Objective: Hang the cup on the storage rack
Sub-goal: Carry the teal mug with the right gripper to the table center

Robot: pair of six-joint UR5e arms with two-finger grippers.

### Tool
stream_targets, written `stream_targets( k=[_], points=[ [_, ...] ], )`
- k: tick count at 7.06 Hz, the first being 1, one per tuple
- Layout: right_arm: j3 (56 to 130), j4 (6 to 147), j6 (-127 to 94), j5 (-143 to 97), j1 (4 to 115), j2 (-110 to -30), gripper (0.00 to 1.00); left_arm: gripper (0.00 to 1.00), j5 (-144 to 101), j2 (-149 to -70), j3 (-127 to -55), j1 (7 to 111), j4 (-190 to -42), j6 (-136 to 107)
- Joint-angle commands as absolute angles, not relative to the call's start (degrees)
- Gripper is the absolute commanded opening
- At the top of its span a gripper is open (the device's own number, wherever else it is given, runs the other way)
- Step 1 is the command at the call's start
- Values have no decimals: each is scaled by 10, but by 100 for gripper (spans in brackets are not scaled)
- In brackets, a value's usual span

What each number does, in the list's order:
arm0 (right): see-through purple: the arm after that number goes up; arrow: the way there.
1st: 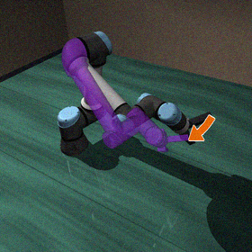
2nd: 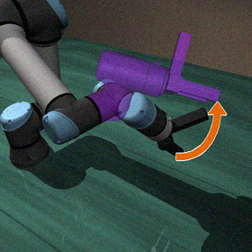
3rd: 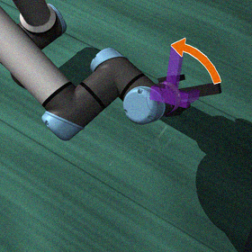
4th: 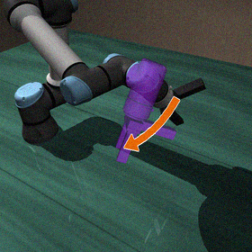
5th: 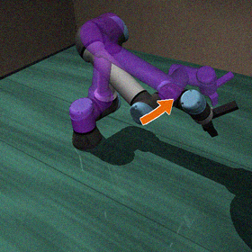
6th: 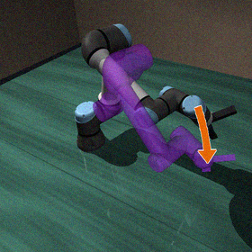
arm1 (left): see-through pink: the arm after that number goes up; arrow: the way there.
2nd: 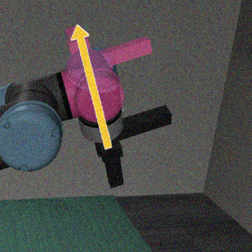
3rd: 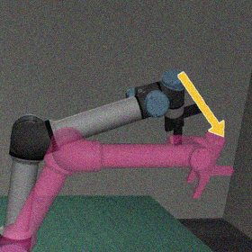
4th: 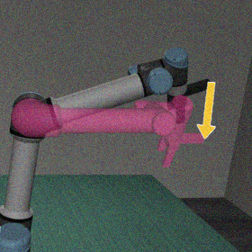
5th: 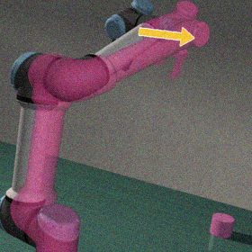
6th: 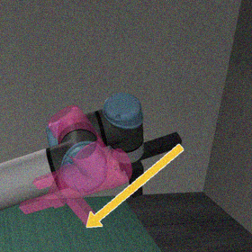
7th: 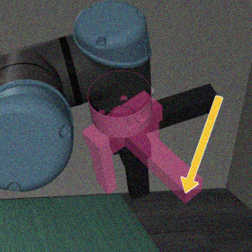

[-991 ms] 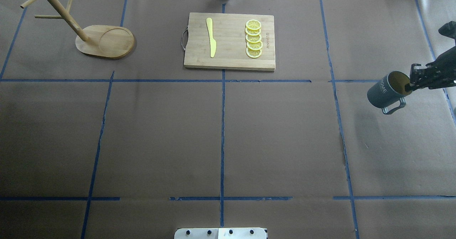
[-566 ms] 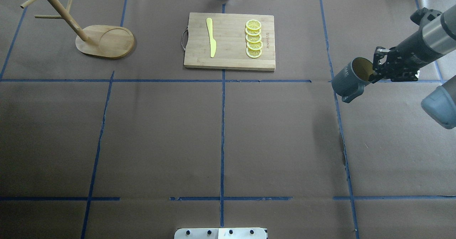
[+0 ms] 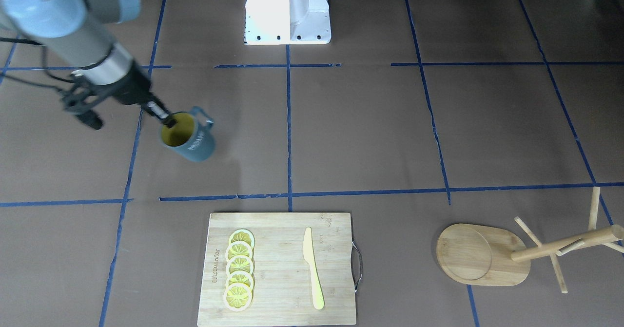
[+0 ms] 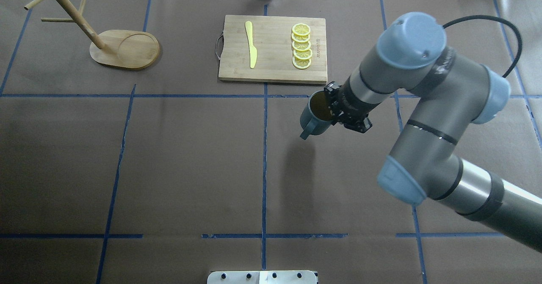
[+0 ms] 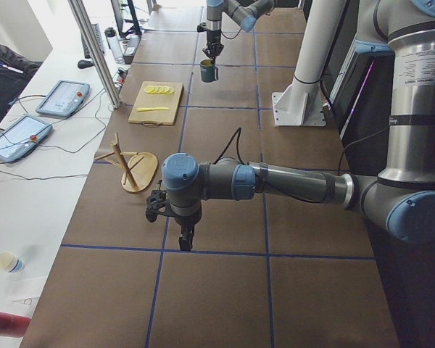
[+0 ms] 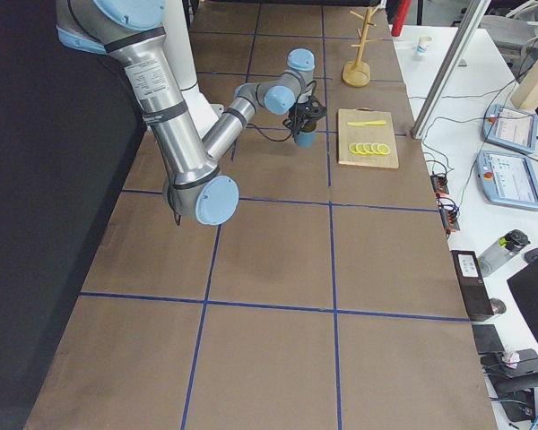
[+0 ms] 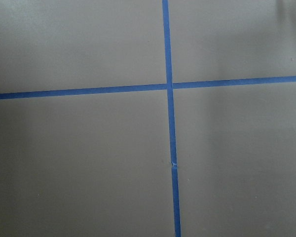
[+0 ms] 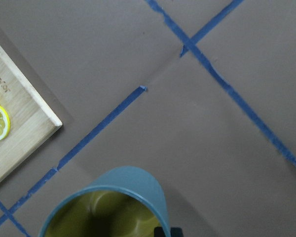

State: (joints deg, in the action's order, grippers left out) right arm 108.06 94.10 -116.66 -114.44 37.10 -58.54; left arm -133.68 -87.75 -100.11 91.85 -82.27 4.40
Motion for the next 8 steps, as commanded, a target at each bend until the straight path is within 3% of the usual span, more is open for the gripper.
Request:
stream_targets(
  k=[1,6,8],
  points=[
    [1070,996,-1263,-1047,289,-527,0,100,-1337,-877,-1000,918,-823,44],
    [951,1037,-1350,-999,243,-420,0,100,-1337,-877,-1001,918,-824,44],
    [950,1035,-1349,-1001,240,-417,3,100,-1337,-877,-1000,918,-824,44]
  ],
)
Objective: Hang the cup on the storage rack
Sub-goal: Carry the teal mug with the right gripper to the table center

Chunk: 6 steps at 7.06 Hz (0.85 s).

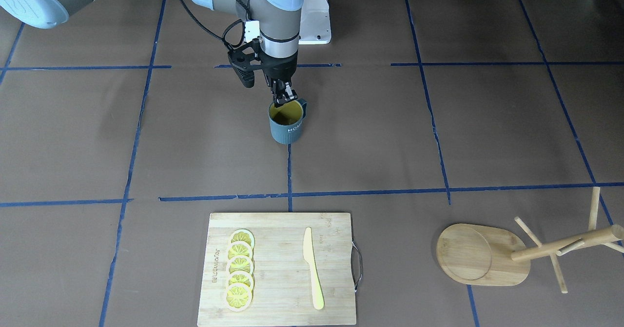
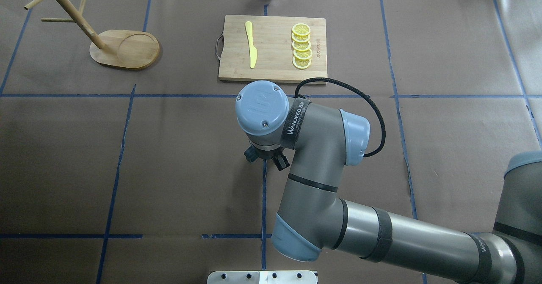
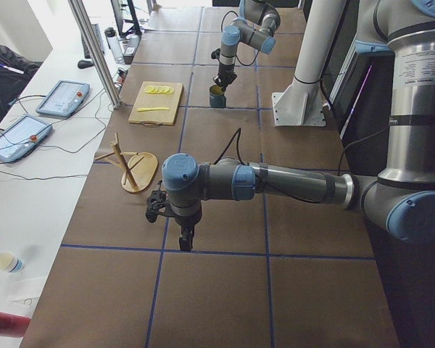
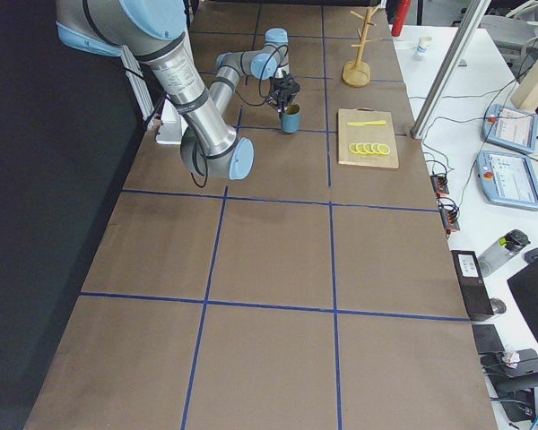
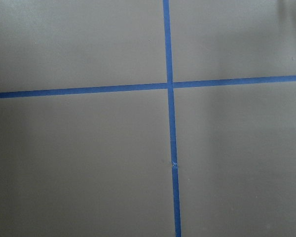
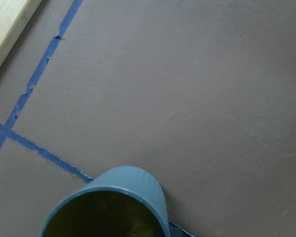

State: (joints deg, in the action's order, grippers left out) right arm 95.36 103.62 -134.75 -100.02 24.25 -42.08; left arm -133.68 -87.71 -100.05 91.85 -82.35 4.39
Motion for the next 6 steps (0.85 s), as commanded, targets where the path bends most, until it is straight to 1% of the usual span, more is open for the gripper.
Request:
stream_targets(
  k=[1,2,3,4,5,6],
  points=[
    [950,1034,-1349,-1001,236,-417,4,100,-1337,-877,-1000,918,-824,44],
    [950,1034,-1348,-1001,235,-417,5,100,-1337,-877,-1000,918,-824,44],
    [949,1034,-1347,-1000,233,-419,15,100,-1337,-877,-1000,918,-824,44],
    [949,1034,-1346,-1001,232,-420,73,100,-1337,-877,-1000,918,-824,44],
    [950,1033,-1340,-1001,232,-422,99,100,-1337,-877,-1000,918,-824,44],
    [954,1033,-1339,-1001,232,-422,100,100,-1337,-877,-999,918,-824,44]
  ],
)
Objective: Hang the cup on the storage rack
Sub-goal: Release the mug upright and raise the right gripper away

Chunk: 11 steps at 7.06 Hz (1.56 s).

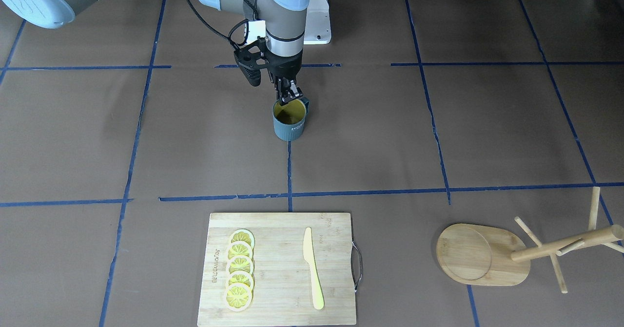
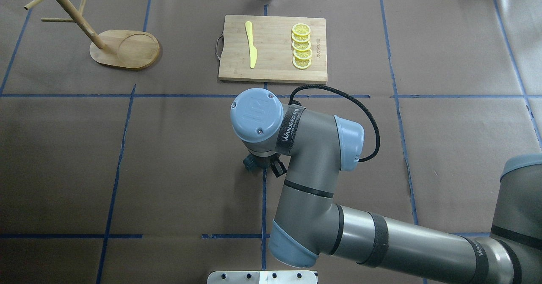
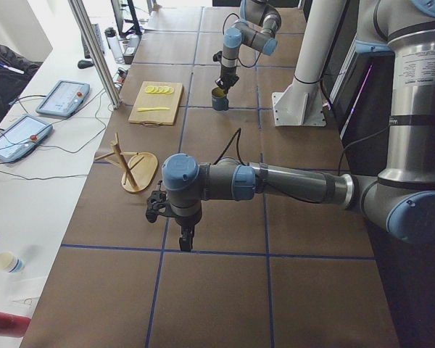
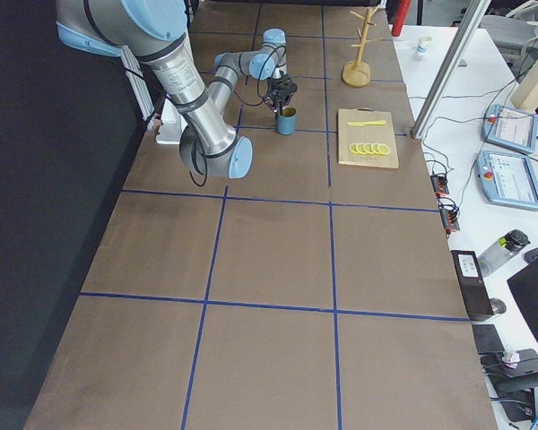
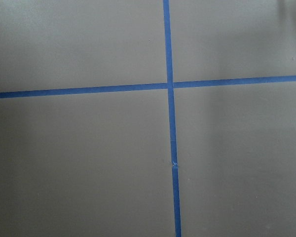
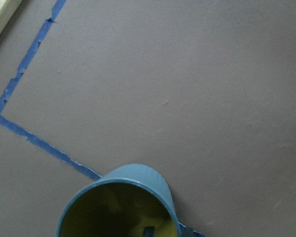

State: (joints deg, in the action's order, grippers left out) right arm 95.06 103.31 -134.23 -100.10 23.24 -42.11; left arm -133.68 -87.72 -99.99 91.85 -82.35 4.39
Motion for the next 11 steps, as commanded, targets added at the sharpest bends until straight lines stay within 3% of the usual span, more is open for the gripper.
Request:
stream_targets(
  k=[1,3,5,8,11],
  points=[
    [957,1033,-1339,-1002,233,-421,100,100,-1337,-877,-999,918,-824,44],
    [982,1034,-1329,-1006,242,-423,100,100,-1338,-878,-1011,918,-822,41],
    [1011,1038,-1271,-1039,291,-430,100,100,-1338,-874,-1066,910,-811,26],
    [1073,1038,-1072,-1160,432,-515,100,100,-1400,-867,-1175,799,-804,22],
    [1081,1036,-812,-1260,550,-591,100,100,-1390,-993,-1191,647,-816,-134]
  ],
)
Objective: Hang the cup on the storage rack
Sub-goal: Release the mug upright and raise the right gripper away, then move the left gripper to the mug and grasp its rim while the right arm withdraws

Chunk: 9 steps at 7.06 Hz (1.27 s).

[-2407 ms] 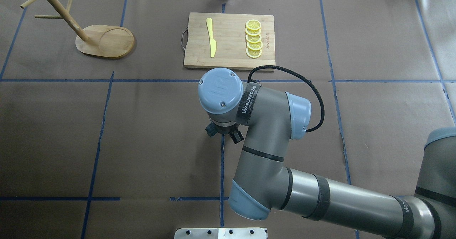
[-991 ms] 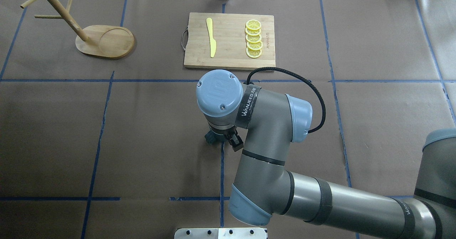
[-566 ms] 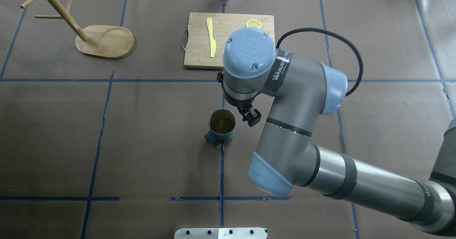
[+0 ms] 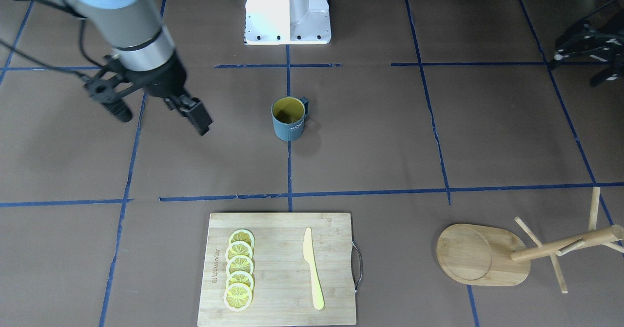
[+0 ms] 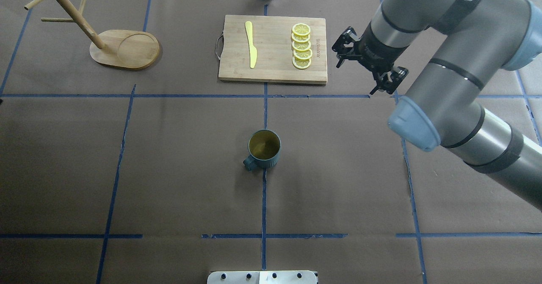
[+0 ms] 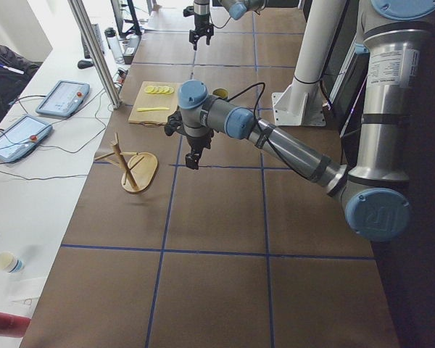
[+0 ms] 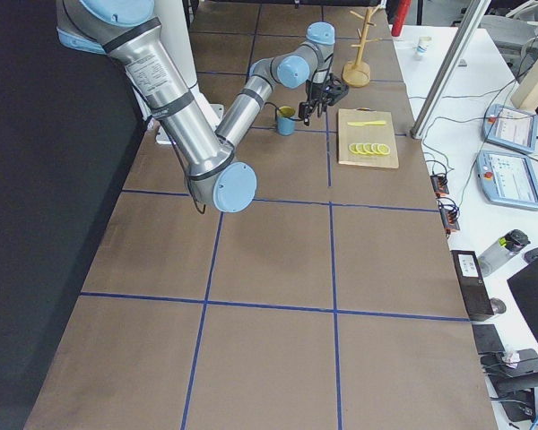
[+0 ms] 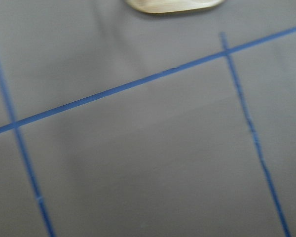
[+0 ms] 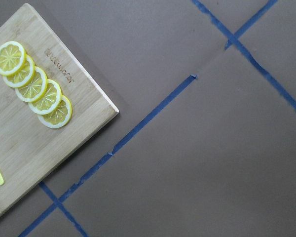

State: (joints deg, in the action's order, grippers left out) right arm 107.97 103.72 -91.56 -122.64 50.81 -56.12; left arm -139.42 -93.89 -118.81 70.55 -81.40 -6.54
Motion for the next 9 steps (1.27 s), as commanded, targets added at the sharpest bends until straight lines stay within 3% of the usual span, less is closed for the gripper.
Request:
stream_targets(
  k=[1,5,9],
  points=[
    [1089,1036,-711,-1267,572,-618,100,100,-1350,-1038,-1191,607,-833,-178],
    [1085,1035,-302,-1301,662,-724,100,98,-1254,-1065,-1122,448,-1172,-394],
    [1079,1034,-188,-1325,700,-776,100,98,-1011,-1139,-1047,265,-1207,-395]
  ],
)
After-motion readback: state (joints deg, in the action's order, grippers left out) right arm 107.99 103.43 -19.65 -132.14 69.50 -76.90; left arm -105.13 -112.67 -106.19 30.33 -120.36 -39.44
